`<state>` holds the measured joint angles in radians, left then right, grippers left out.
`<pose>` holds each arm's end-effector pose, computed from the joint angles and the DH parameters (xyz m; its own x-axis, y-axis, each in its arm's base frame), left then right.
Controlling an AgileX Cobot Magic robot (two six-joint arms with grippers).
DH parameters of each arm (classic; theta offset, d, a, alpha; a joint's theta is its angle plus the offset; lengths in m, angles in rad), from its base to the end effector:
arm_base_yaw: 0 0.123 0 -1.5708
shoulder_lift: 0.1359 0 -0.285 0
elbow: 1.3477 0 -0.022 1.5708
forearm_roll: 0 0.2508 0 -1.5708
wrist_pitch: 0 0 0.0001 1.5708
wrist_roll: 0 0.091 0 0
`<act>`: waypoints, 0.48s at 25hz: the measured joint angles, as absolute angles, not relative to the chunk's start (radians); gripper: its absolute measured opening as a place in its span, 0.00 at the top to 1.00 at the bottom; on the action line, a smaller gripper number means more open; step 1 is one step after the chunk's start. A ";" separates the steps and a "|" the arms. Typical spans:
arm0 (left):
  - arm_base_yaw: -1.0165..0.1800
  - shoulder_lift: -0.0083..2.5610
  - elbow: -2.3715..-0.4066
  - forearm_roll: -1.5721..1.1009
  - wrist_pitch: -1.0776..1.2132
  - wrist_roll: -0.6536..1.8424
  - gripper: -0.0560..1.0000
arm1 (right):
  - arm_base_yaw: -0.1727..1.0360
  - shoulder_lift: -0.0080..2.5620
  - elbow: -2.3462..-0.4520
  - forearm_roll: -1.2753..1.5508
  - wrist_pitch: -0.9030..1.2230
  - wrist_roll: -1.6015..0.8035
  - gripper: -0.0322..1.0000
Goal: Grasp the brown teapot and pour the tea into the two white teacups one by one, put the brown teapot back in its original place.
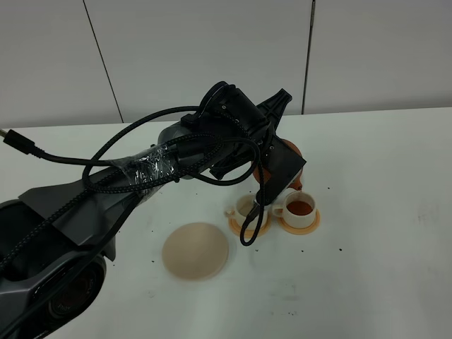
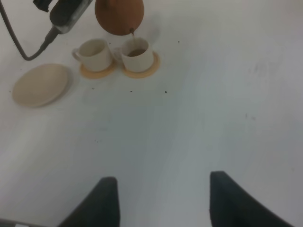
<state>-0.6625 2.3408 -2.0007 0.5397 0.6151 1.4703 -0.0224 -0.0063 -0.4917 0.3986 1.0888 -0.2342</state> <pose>0.4371 -0.3067 0.1951 0.5937 0.6728 0.4414 0.3821 -0.7185 0.5812 -0.0088 0.0315 0.2780 -0.4399 -0.0290 -0.8976 -0.3041 0.9452 0.1185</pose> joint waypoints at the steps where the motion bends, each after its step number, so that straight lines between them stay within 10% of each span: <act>1: -0.662 2.341 -2.001 0.540 0.615 1.470 0.79 | -0.022 -0.006 -0.492 0.399 1.089 -0.234 0.56; 12: -0.662 2.341 -2.001 0.540 0.615 1.481 0.79 | -0.022 -0.006 -0.492 0.399 1.089 -0.234 0.56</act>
<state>-0.6625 2.3408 -2.0007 0.5397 0.6151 1.4812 -0.0224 -0.0063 -0.4917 0.3986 1.0888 -0.2342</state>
